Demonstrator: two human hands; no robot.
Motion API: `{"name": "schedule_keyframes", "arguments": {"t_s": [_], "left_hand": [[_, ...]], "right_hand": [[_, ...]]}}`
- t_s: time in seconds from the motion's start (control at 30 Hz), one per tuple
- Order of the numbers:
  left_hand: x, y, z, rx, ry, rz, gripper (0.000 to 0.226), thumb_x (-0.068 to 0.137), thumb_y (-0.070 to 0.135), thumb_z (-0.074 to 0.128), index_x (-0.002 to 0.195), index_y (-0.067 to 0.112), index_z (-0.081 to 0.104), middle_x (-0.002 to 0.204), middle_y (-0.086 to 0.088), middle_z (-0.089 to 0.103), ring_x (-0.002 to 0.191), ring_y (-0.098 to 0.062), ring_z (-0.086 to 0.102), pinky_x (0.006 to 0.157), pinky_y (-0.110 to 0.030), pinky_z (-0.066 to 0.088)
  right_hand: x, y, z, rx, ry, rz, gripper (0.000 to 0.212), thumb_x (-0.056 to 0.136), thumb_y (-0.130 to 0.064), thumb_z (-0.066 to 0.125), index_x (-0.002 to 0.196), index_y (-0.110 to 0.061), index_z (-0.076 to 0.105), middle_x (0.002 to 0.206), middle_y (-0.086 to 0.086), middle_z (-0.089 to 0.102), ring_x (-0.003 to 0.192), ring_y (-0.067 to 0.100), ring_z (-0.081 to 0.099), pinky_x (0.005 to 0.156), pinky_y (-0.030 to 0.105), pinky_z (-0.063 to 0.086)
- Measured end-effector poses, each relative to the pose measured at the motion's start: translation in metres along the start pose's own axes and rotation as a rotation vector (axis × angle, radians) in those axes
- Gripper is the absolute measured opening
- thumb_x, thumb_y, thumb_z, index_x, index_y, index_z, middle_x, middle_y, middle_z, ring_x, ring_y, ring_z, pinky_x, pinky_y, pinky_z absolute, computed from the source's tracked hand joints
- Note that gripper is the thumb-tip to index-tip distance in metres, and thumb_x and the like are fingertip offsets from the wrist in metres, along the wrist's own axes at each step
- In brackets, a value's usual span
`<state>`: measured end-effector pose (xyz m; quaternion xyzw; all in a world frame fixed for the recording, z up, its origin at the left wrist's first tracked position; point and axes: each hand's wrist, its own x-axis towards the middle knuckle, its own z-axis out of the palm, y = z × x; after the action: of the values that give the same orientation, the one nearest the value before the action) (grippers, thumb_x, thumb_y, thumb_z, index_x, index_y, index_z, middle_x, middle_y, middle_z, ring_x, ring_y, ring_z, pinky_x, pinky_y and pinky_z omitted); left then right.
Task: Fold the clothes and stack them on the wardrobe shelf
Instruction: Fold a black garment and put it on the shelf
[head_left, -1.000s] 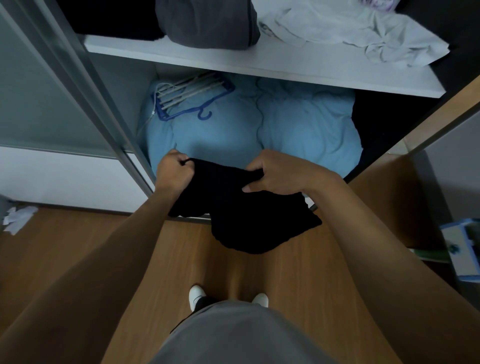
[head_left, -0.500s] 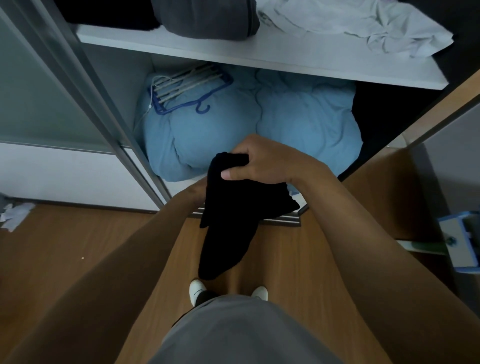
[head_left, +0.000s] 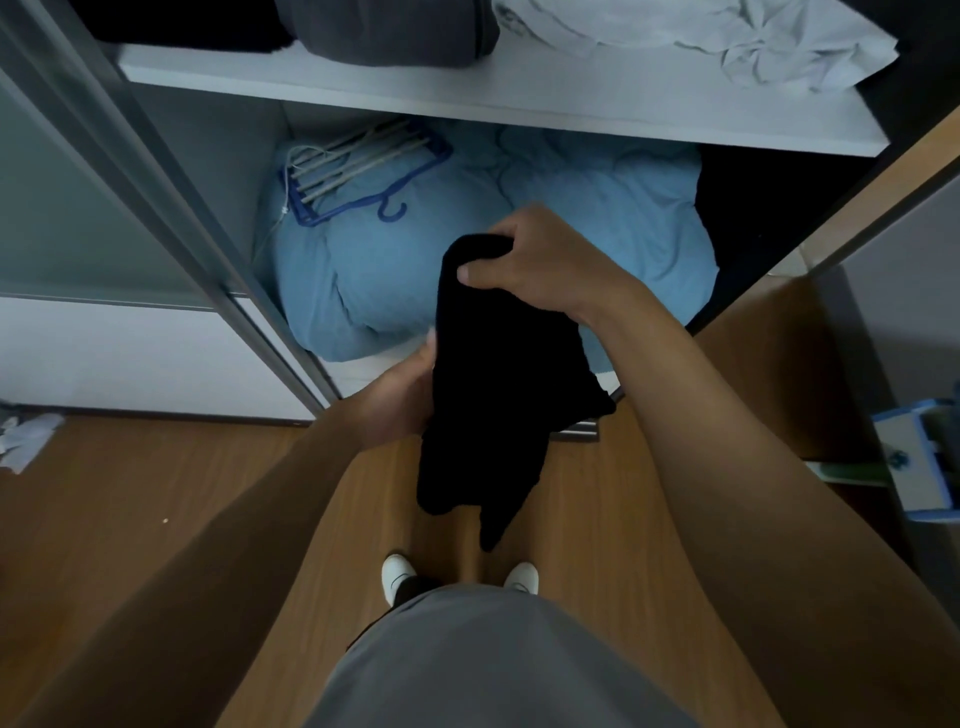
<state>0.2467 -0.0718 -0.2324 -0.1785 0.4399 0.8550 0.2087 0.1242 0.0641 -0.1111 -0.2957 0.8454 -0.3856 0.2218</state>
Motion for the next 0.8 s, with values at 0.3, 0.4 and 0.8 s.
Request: {"name": "schedule_keyframes", "arguments": {"t_s": [0.3, 0.4, 0.8], "left_hand": [[0.014, 0.017, 0.020, 0.348, 0.107, 0.211, 0.014, 0.089, 0.036, 0.066, 0.096, 0.032, 0.078, 0.097, 0.003, 0.077, 0.097, -0.015, 0.072, 0.076, -0.018, 0.054], [0.019, 0.019, 0.022, 0.183, 0.237, 0.273, 0.015, 0.091, 0.028, 0.066, 0.097, 0.020, 0.077, 0.094, -0.002, 0.078, 0.092, -0.017, 0.074, 0.071, -0.021, 0.056], [0.025, 0.040, 0.022, 0.175, 0.360, 0.380, 0.026, 0.087, 0.041, 0.071, 0.101, 0.020, 0.075, 0.103, -0.005, 0.077, 0.098, -0.019, 0.073, 0.076, -0.023, 0.057]], "right_hand": [[0.007, 0.032, -0.006, 0.348, 0.076, 0.158, 0.006, 0.087, -0.029, 0.074, 0.091, -0.026, 0.078, 0.087, -0.008, 0.078, 0.080, 0.005, 0.073, 0.072, 0.016, 0.057], [-0.005, 0.059, -0.007, 0.452, 0.128, 0.261, 0.026, 0.087, -0.054, 0.066, 0.099, -0.033, 0.075, 0.091, -0.018, 0.076, 0.087, -0.003, 0.071, 0.072, 0.016, 0.054], [-0.051, 0.116, 0.052, 0.838, 0.250, 0.497, 0.050, 0.086, -0.039, 0.075, 0.131, -0.018, 0.063, 0.119, -0.002, 0.072, 0.114, 0.018, 0.066, 0.096, 0.036, 0.054]]}}
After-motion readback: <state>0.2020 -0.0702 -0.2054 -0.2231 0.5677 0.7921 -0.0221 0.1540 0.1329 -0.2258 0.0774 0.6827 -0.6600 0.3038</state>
